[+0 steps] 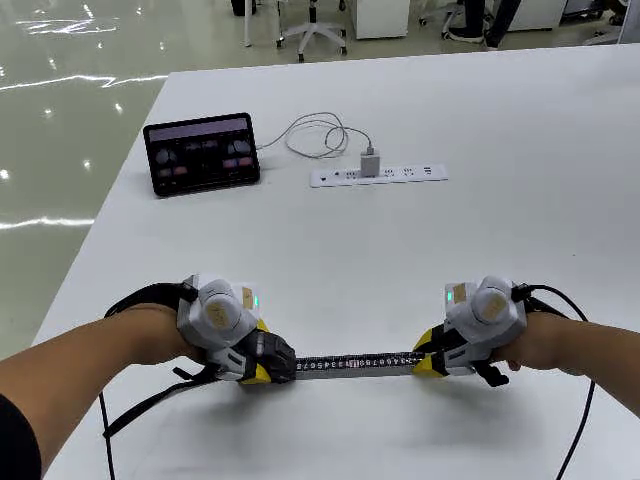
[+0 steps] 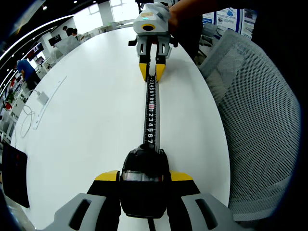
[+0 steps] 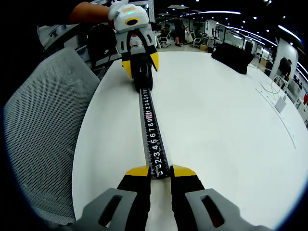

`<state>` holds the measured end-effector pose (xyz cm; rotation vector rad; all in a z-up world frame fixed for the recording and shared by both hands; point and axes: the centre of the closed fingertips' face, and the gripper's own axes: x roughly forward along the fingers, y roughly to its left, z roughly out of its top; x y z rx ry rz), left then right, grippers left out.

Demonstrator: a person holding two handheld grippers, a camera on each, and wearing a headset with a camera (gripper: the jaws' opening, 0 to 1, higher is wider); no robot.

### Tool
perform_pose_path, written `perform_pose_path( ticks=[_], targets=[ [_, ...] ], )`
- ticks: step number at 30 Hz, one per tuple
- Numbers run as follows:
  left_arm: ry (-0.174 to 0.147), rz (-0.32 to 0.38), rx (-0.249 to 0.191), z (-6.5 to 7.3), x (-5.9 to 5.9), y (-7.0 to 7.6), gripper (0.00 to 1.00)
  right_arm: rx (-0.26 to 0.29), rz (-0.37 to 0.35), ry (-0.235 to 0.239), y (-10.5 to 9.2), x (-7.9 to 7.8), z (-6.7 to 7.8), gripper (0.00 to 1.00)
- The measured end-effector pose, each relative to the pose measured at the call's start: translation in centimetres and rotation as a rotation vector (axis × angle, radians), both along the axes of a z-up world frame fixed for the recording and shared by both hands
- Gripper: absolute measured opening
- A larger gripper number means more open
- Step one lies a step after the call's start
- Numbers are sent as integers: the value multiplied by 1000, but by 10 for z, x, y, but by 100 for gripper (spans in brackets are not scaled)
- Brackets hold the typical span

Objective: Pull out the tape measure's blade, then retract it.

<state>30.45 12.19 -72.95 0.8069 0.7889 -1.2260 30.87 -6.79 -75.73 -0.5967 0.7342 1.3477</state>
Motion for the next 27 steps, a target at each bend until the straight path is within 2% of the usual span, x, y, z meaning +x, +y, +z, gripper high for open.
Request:
perform_pose_path(
  ticks=[27],
  targets=[
    [-3,7,-5,0,1,0,33,-28,-18,-5,-35,2,2,10]
  ],
)
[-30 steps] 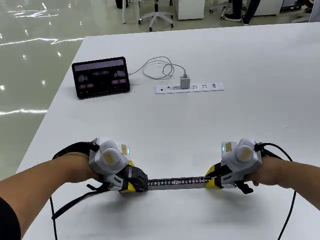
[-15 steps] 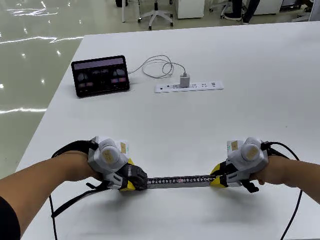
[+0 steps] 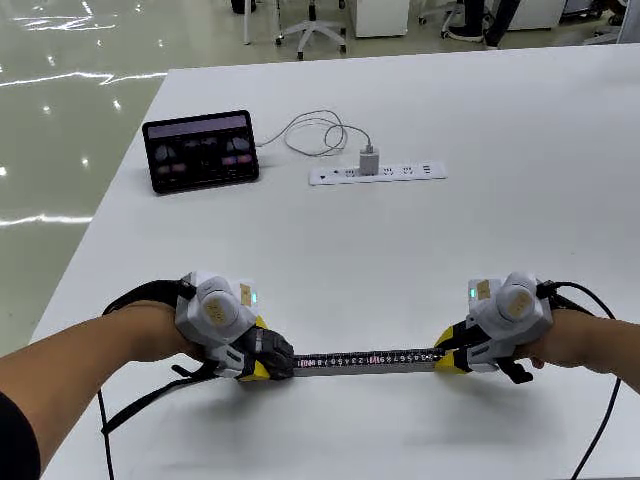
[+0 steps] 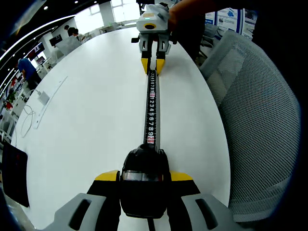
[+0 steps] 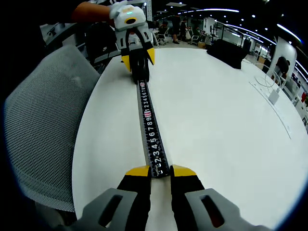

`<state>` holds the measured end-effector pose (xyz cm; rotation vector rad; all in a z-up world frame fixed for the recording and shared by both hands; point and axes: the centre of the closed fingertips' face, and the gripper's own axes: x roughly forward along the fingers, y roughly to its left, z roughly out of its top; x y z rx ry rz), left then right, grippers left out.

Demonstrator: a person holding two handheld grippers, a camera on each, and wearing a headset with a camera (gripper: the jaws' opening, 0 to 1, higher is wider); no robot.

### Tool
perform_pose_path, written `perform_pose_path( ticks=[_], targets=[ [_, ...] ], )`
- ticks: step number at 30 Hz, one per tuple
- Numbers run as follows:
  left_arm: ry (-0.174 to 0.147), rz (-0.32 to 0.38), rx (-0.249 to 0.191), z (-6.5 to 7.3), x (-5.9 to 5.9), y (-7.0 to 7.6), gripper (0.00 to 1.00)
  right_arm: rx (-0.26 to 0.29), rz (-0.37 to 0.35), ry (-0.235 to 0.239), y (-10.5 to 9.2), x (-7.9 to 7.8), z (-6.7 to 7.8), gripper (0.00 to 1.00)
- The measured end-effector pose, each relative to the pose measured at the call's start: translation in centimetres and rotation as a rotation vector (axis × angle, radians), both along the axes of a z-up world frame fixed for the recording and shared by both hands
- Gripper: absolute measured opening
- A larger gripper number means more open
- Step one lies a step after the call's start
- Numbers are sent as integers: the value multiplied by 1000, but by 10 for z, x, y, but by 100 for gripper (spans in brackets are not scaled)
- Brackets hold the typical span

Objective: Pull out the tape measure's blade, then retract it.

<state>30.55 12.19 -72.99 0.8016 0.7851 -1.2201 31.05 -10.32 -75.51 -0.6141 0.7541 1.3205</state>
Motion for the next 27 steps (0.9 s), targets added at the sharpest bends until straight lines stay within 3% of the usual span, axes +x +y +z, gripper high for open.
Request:
perform_pose_path(
  ticks=[27],
  targets=[
    [0,3,1,0,-1,0,33,-2,-45,15,-27,2,0,11]
  ],
)
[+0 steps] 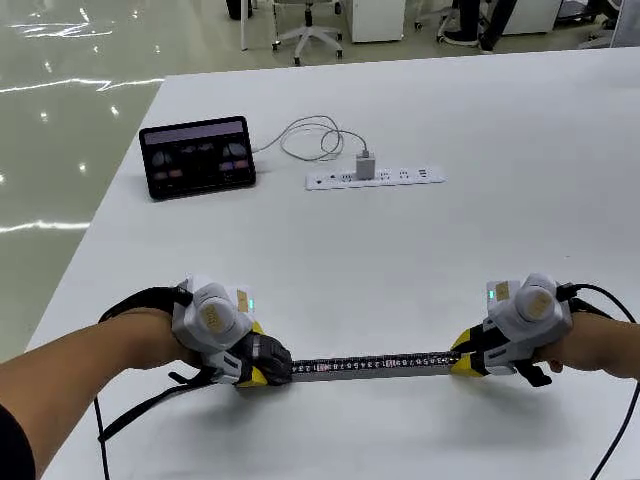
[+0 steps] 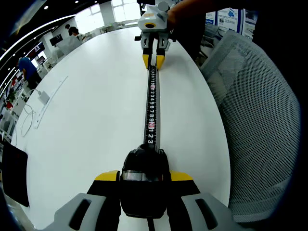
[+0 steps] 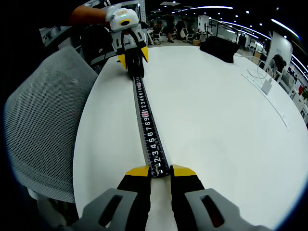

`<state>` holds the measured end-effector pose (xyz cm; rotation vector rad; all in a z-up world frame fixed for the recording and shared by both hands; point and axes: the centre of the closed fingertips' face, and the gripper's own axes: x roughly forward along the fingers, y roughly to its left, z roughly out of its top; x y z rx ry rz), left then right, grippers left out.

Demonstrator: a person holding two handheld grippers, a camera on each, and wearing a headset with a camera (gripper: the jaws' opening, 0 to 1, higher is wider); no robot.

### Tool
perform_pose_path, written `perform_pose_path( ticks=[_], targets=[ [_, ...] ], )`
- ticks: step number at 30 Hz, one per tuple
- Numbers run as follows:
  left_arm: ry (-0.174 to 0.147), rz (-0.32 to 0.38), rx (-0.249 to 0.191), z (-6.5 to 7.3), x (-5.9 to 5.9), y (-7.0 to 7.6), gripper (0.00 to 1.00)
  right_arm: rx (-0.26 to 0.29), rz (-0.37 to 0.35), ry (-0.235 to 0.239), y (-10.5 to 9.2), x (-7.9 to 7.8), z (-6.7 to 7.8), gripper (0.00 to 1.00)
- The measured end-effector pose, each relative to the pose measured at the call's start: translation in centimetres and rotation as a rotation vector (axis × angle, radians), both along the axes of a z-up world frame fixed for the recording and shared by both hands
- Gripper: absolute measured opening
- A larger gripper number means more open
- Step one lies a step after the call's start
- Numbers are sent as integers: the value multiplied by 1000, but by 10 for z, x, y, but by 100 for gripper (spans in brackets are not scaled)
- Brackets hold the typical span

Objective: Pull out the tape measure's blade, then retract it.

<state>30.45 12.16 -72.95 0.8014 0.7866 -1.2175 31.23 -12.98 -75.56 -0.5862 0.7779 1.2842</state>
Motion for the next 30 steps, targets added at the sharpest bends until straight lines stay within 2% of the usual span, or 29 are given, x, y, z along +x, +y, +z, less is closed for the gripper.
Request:
perform_pose_path(
  ticks=[23,27,30],
  targets=[
    [-8,5,-12,-1,2,0,33,-4,-5,7,0,0,-1,11],
    [1,3,-13,1,2,0,33,-35,20,-3,1,1,-1,11],
    [-9,-12,-16,0,2,-1,33,-51,31,-5,1,0,-1,11]
  ],
)
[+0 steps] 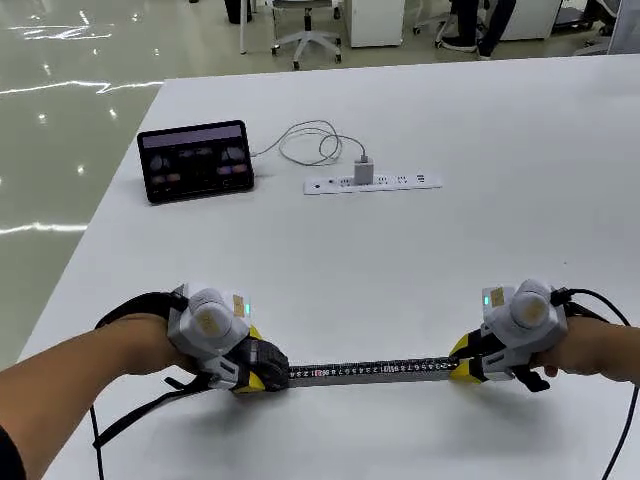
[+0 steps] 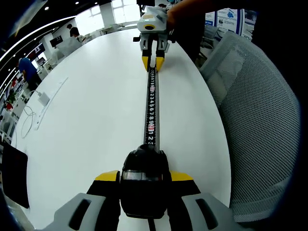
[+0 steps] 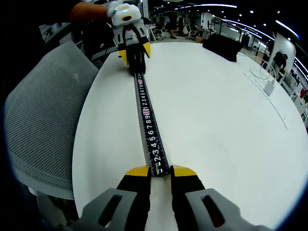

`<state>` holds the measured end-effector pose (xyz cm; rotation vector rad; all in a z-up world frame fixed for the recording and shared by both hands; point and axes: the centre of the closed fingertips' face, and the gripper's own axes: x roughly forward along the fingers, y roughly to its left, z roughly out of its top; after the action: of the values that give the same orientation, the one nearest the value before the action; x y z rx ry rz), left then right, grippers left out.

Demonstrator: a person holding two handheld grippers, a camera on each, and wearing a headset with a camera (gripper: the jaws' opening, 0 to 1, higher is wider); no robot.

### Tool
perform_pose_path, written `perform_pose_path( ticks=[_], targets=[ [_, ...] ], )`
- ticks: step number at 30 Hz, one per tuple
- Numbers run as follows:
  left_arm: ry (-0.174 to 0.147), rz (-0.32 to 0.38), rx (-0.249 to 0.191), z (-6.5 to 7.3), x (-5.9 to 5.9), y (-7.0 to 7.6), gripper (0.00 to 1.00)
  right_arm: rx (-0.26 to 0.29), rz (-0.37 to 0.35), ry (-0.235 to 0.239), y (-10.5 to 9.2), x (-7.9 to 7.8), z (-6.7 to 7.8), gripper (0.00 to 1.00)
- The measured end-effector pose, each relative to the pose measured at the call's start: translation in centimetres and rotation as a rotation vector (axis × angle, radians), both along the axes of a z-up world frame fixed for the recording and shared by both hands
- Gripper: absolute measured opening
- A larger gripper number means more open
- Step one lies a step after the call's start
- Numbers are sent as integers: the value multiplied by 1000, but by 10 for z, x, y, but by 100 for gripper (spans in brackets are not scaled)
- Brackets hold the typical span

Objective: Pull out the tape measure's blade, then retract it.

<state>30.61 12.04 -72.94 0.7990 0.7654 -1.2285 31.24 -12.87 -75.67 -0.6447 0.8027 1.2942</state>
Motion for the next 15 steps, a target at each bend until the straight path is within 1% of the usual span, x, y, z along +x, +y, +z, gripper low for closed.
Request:
perform_pose_path(
  ticks=[5,8,9,11,15],
  targets=[
    [-4,-7,9,0,0,0,34,-15,10,-2,-1,0,-1,12],
    [-4,-10,4,0,0,-1,34,-39,22,-8,0,1,-1,12],
    [-2,-9,3,0,0,-1,34,-55,40,-16,-1,0,-2,12],
    [14,-3,-1,0,1,-1,34,-82,67,-27,1,0,-2,12],
    [21,5,8,0,1,-1,34,-90,78,-28,0,0,-2,12]
  ],
)
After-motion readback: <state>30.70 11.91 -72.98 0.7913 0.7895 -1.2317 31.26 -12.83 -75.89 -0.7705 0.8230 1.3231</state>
